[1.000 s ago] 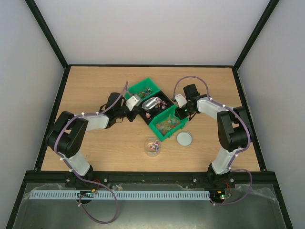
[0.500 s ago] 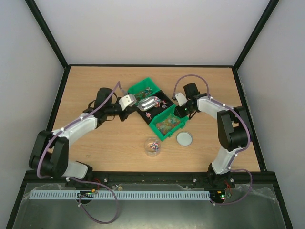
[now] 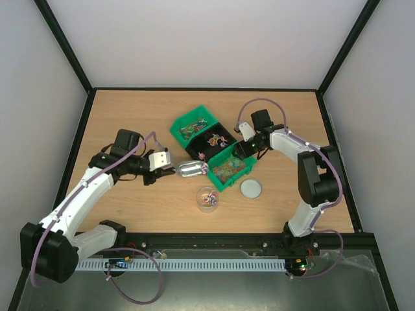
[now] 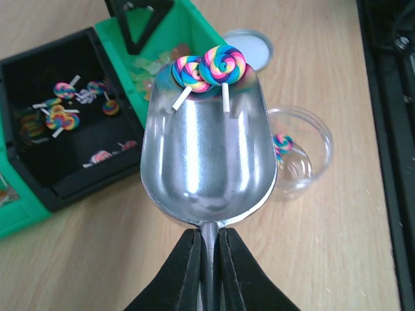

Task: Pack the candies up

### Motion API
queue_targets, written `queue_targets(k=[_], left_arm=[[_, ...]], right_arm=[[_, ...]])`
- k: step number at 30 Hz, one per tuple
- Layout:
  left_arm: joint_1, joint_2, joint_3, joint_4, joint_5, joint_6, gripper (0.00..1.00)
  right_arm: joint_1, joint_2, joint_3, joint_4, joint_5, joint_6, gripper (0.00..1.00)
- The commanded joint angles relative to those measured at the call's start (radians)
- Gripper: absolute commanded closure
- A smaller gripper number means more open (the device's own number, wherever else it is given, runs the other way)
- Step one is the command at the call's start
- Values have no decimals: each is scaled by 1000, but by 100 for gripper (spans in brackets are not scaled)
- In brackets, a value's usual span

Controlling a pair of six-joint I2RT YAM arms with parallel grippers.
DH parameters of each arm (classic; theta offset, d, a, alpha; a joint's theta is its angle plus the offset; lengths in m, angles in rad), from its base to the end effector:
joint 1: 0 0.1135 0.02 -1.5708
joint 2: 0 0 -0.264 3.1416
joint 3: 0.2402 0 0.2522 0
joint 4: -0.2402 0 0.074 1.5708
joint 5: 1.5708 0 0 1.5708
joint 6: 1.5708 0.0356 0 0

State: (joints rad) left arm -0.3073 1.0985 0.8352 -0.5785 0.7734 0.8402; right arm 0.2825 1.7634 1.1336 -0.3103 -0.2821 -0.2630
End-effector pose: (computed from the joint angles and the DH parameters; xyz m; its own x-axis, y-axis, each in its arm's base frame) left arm 0.2005 -0.0897 0.2686 0.0171 0.5537 -0.8326 0.9699 0.1932 0.1484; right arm 0.3503 0.1120 0.1894 -0.6383 -0.4453 -0.6279 -0.6124 0.7880 0.0638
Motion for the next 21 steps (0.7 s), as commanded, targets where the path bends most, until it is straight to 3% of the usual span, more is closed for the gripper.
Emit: queue_targets(k=[1, 8, 21], left_arm=[[1, -39, 35, -206, 0, 131, 98], [-41, -50, 40, -273, -53, 171, 98], [-272, -23, 59, -272, -293, 90, 98]], right_arm=[[-4, -64, 36, -56, -19, -8, 24], [-13, -110, 67, -87, -29, -20, 2], [-22, -176, 80, -88, -67, 10, 1]])
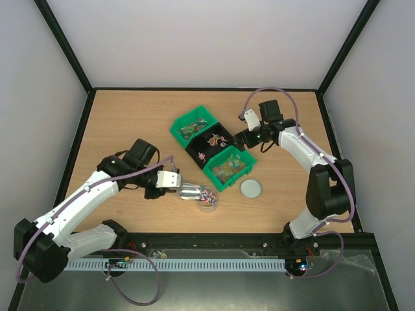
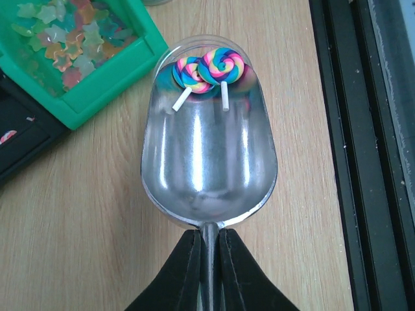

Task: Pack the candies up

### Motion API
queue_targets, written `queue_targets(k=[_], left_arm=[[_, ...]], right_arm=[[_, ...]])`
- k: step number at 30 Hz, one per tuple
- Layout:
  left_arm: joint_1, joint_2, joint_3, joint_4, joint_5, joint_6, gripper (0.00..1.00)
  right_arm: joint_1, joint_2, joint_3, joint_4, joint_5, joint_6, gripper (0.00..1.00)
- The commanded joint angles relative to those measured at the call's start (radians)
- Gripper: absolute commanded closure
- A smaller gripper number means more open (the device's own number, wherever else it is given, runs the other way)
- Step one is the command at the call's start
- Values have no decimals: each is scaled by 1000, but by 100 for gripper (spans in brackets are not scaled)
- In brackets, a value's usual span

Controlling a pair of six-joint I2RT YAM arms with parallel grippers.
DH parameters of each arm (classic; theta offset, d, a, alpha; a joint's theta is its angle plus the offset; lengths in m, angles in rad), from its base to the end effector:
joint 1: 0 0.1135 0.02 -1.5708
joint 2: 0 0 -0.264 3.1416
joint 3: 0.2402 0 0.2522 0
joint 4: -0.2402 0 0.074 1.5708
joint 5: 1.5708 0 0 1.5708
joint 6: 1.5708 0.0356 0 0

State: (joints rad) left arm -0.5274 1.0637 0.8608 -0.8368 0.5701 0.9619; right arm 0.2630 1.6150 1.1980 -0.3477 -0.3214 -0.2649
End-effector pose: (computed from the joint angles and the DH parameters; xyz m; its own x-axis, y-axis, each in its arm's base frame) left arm 0.1601 -0.1155 0.2640 0.1152 0.7321 -0.6714 0.9886 -0.0186 0.1493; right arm 0.3425 0.1039 0.2583 -0.5230 -0.3981 -0.7537 -0.6255 0.7799 0.0221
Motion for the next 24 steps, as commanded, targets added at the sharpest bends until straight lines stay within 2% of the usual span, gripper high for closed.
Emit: queue_targets(k=[1, 11, 24], left_arm=[[-73, 19, 39, -13, -113, -43, 98], [-163, 90, 104, -31, -242, -127, 98], [-270, 146, 218, -164, -417, -140, 98]], right_arm=[[-2, -26, 15, -51, -30, 14, 1], [-3, -16, 0, -37, -50, 23, 1], [-3, 6, 10, -30, -52, 20, 1]])
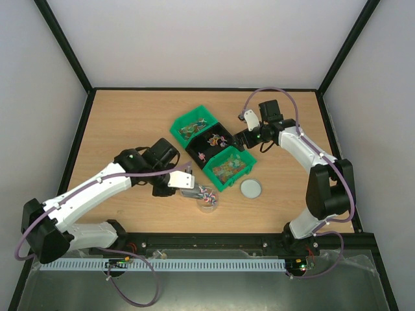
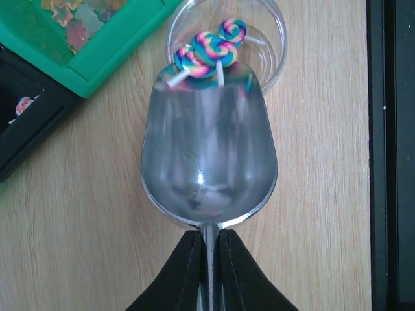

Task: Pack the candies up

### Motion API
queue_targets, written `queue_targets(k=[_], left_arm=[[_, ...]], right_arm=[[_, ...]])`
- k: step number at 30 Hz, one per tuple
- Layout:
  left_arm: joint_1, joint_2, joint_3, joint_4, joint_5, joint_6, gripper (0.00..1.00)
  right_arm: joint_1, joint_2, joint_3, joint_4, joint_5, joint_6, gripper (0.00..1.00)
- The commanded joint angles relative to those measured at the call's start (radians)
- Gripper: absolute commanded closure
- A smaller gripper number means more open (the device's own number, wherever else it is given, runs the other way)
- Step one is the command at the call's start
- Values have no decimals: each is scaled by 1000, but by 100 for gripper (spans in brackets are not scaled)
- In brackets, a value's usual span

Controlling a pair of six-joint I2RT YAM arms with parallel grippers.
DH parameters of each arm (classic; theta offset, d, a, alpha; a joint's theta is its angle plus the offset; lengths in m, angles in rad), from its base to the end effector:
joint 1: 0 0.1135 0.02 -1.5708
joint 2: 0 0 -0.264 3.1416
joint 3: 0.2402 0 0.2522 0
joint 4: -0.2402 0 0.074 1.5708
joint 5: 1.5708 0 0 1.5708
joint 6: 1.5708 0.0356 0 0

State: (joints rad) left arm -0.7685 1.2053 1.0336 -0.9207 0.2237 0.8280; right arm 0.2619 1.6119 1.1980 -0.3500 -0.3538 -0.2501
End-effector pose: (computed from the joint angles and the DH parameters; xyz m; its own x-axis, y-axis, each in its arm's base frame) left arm 0.1579 -0.1637 0.2808 0.1216 0.8814 -0.4564 0.9782 -0.0284 0.2059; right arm 0.3414 0.1043 0.2594 -0.5274 -0.3817 -0.7590 -0.6348 0.7708 0.0535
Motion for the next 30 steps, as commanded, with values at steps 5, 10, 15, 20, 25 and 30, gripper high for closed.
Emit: queue_targets(k=[5, 10, 15, 20, 25, 30], left_arm=[[-49, 23, 93, -108, -101, -26, 98], [-44, 22, 130, -118, -119, -46, 98], [75, 79, 238, -158, -134, -70, 98], [242, 195, 410, -218, -133, -79, 98], [344, 322, 537, -246, -184, -88, 98], [377, 455, 645, -265, -247, -92, 98]], right_arm=[[-1, 16, 15, -27, -33, 6, 0], [-2, 24, 4, -25, -48, -4, 7], [-1, 32, -15, -4, -40, -7, 15], [18, 57, -18, -1, -23, 1, 23], [57, 101, 25, 11, 31, 12, 24], [81, 190, 145, -10, 79, 23, 27]])
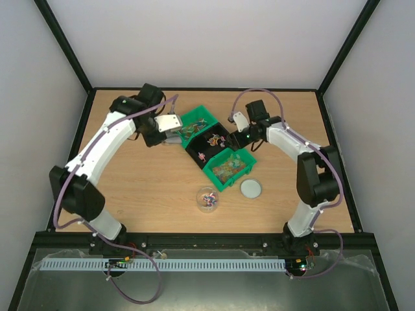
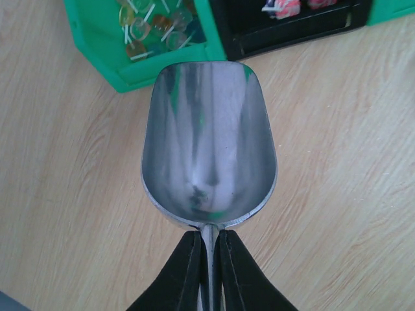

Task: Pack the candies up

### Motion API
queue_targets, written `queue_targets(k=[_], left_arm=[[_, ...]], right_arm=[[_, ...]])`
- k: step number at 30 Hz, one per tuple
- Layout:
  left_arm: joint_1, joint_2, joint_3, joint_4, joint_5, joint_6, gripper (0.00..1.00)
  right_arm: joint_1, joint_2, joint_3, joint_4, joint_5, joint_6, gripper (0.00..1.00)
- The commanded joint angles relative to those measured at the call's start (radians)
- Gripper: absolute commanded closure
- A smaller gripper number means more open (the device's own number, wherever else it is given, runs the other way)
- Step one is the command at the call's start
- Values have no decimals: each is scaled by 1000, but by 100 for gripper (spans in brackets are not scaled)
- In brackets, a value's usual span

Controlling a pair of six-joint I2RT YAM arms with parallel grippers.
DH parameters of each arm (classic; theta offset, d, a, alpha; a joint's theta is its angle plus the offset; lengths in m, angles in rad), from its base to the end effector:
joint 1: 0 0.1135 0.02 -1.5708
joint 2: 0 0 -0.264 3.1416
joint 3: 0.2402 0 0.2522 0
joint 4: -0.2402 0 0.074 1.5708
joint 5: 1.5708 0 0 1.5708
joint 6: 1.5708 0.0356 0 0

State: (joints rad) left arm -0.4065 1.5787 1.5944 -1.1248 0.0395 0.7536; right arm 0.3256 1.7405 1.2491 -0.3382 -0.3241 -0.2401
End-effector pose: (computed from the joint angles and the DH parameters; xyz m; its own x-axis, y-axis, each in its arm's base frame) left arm 0.2887 -0.1258 0.3432 -0.3183 0.8814 -0.3490 0.8626 0.4220 0.2790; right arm 0.3579 0.1328 0.2315 -0.5583 -0.4264 -0.7117 -0.6586 0.7495 0.0676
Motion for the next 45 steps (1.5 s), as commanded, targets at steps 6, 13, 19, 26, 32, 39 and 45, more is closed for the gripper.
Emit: queue_targets(k=[6, 13, 19, 26, 32, 39, 45], left_arm=[[18, 248, 227, -98, -101, -37, 98], [11, 403, 379, -141, -147, -40, 98], [-4, 493, 446, -168, -201, -21, 98], [-16, 511, 433, -172, -250, -7, 98], [-22, 502, 382, -174, -291, 20, 98], [-52, 486, 358, -175, -352, 63, 98], [-56, 430, 329, -176, -351, 77, 98]], right_arm=[[43, 165, 188, -47, 80, -8, 37], [66, 206, 202, -22, 78, -18, 49], [85, 218, 200, -1, 66, -37, 62], [110, 222, 201, 25, 42, -68, 73], [133, 237, 214, 38, 45, -76, 83], [139, 246, 230, 40, 74, -70, 92], [139, 234, 212, 54, 101, -61, 98]])
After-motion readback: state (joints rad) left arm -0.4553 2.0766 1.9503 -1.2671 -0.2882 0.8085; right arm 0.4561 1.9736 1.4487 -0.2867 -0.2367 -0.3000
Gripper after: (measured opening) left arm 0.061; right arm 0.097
